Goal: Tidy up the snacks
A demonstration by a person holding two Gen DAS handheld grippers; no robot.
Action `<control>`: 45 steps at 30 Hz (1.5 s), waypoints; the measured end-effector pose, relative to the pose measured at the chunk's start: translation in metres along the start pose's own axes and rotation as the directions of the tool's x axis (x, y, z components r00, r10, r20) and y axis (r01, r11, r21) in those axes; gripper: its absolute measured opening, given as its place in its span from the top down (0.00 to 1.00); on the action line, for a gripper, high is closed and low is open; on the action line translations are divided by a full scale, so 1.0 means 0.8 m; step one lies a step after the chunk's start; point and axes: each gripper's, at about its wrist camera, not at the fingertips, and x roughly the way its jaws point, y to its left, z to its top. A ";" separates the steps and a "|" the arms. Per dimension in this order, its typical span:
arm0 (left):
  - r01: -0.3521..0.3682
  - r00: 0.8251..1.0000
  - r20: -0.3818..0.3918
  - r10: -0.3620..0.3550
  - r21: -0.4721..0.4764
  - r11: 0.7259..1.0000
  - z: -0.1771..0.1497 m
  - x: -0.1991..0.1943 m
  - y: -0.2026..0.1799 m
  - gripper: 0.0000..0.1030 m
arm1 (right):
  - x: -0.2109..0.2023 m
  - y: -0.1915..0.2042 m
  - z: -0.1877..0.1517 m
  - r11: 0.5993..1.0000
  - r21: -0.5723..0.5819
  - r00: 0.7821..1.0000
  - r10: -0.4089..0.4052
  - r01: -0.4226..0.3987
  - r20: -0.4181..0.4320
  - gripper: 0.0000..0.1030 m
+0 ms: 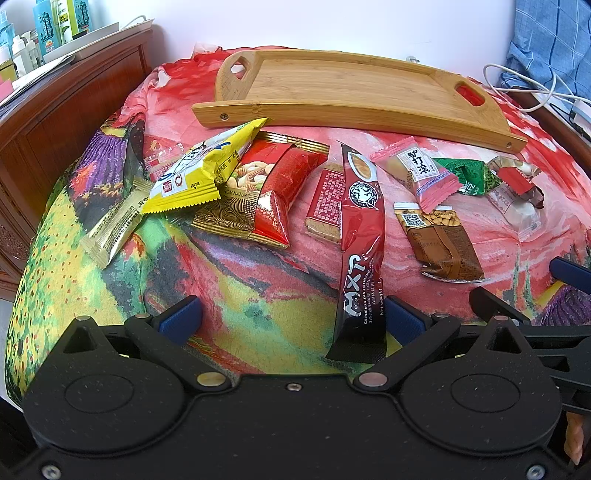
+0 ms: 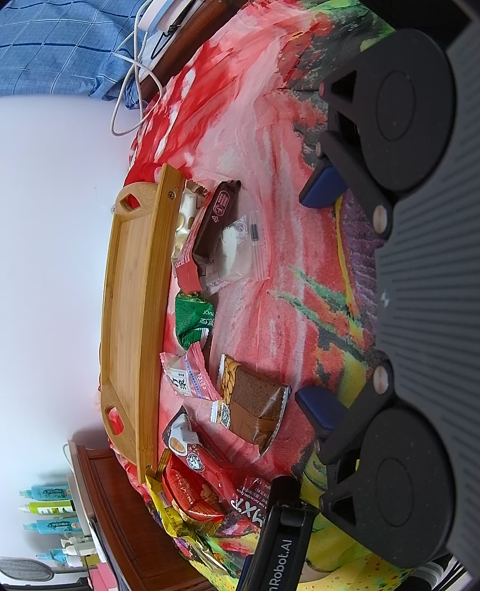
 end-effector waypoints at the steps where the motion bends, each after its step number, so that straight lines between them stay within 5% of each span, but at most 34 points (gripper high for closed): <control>1: 0.000 1.000 0.000 0.000 0.000 1.000 0.000 0.000 0.000 0.00 | 0.000 0.000 0.000 1.000 0.000 1.000 0.000 0.000 0.000 0.00; 45: 0.014 0.999 0.035 -0.015 0.018 1.000 -0.012 -0.003 0.003 0.00 | -0.003 -0.005 -0.002 1.000 -0.005 1.000 0.001 0.000 0.014 0.00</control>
